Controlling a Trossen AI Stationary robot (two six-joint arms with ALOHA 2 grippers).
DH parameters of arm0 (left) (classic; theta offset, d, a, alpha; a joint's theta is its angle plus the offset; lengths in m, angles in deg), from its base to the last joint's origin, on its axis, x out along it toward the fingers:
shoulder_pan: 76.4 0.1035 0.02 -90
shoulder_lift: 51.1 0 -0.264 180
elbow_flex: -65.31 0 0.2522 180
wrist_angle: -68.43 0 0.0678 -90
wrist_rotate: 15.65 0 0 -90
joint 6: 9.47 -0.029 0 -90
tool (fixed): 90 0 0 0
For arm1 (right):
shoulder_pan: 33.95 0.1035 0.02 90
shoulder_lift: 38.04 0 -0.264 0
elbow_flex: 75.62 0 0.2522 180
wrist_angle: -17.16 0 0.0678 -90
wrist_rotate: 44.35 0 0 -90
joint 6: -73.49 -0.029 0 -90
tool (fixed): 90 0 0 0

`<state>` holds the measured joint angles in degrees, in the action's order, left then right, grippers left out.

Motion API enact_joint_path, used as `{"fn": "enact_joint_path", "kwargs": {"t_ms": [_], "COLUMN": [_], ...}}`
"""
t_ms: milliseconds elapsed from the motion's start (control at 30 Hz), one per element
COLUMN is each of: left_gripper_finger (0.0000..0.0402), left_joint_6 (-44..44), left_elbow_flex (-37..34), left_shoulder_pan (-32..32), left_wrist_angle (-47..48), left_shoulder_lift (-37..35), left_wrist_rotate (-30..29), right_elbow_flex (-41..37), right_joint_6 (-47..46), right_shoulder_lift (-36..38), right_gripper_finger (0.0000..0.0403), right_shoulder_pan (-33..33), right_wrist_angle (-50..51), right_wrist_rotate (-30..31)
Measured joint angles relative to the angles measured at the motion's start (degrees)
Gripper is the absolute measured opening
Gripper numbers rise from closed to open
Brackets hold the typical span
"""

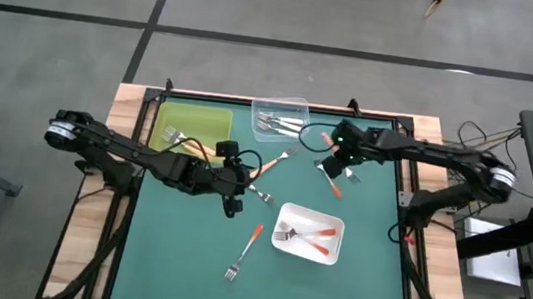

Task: Sort silverware by color (type)
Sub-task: Put the light orange into the yellow bin

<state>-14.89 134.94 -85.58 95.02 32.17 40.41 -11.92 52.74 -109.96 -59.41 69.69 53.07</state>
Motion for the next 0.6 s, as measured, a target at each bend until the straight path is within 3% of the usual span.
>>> {"fn": "enact_joint_path", "kwargs": {"t_ms": [300,600], "left_gripper_finger": [0.0112,0.0112], "left_joint_6": [-2.76,-3.22], "left_elbow_flex": [-3.44,-5.13], "left_shoulder_pan": [1.07,2.73], "left_wrist_angle": [-15.45,-35.20], "left_shoulder_lift": [0.00,0.00], "left_wrist_rotate": [4.67,7.94], "right_elbow_flex": [-0.23,-0.56], "right_joint_6": [3.70,18.61], "right_shoulder_lift": [14.35,13.20], "right_gripper_finger": [0.0032,0.0032], "right_shoulder_pan": [12.12,25.40], "right_wrist_angle": [-9.74,-27.81], "right_wrist_rotate": [8.80,20.42]}}
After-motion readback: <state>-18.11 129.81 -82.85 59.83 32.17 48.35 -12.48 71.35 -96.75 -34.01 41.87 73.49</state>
